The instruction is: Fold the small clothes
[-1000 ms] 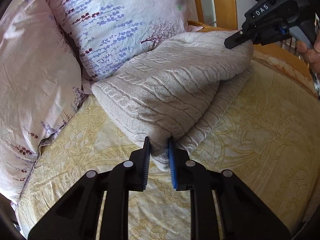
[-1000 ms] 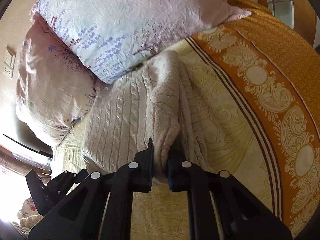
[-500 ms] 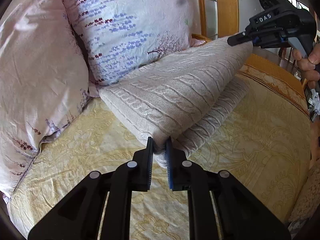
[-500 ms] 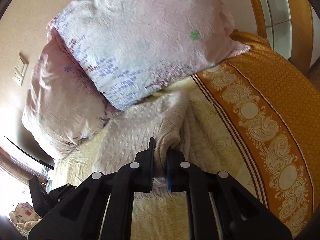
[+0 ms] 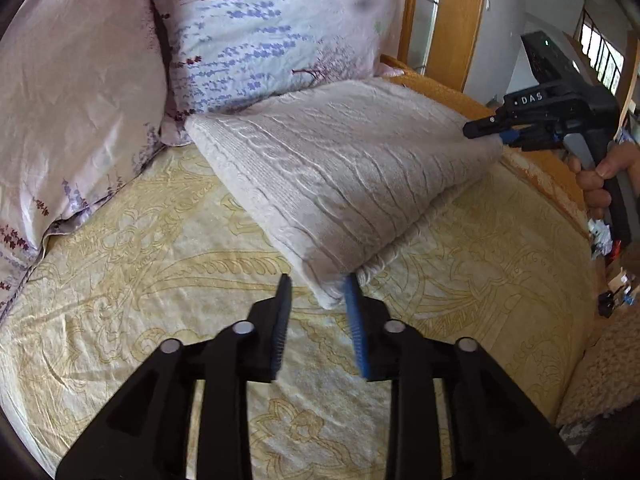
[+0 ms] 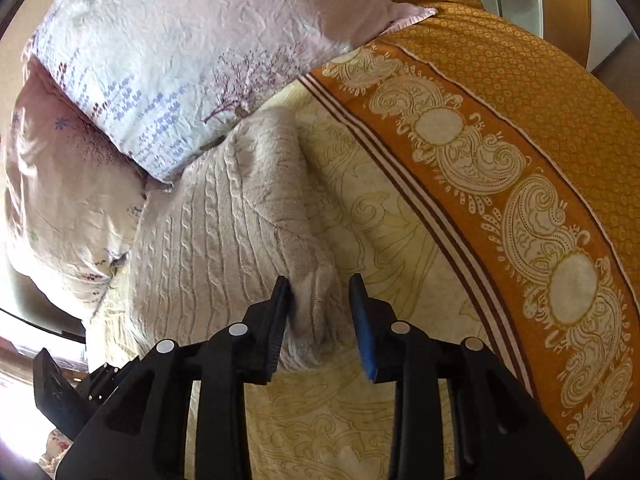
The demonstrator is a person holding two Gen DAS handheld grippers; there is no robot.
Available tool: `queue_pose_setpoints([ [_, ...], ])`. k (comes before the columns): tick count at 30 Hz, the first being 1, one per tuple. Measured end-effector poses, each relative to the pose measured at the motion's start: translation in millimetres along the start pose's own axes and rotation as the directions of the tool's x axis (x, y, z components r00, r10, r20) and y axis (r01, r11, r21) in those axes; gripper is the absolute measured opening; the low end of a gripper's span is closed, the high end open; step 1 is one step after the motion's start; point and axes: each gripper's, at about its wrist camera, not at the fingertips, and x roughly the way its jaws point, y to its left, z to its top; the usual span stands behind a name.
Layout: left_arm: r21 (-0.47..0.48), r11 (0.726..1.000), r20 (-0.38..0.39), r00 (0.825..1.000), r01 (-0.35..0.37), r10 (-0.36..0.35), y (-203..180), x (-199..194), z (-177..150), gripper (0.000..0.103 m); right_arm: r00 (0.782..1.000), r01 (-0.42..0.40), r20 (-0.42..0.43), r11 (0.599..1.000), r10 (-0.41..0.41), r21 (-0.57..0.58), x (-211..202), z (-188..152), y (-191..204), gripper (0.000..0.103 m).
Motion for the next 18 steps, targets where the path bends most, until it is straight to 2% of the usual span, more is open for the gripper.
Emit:
queue_pose_setpoints([
  [1,-0.028,1.0,0.031,1.0,-0.003,0.004,6,-9,3,0.057,1.0,-0.01,0.026,1.0,0.01,0.008,-5,7,1,0.044],
  [2,-0.054,0.999,0.059,0.998,-0.005,0.009,13,-15,10,0.063,0.999,-0.016,0.044,1.0,0.016,0.012,-8,12,3,0.052],
  [4,-0.111,0.994,0.104,0.994,-0.009,0.021,25,-23,27,0.083,0.998,-0.033,0.057,0.999,0.032,0.022,-7,26,7,0.052],
  [6,-0.166,0.986,0.109,0.994,-0.003,0.022,35,-19,51,0.091,0.998,-0.042,0.051,0.999,0.041,0.021,2,38,13,0.052],
  [9,-0.232,0.972,0.022,0.999,-0.042,0.049,41,8,90,0.093,0.999,-0.02,0.028,1.0,0.02,0.002,20,53,21,0.052],
  [12,-0.259,0.958,-0.082,0.991,-0.121,0.103,39,37,118,0.093,1.0,-0.031,0.001,0.999,0.031,0.007,32,59,25,0.052],
  [14,-0.264,0.952,-0.125,0.984,-0.158,0.129,33,50,127,0.095,0.999,-0.038,-0.019,0.999,0.038,0.003,39,61,27,0.052],
  [16,-0.261,0.951,-0.144,0.981,-0.165,0.131,29,60,129,0.099,0.999,-0.043,-0.033,0.999,0.043,-0.007,42,62,28,0.05],
  [18,-0.258,0.952,-0.165,0.978,-0.164,0.124,25,67,127,0.099,0.997,-0.05,-0.052,0.999,0.049,-0.02,46,62,30,0.042],
])
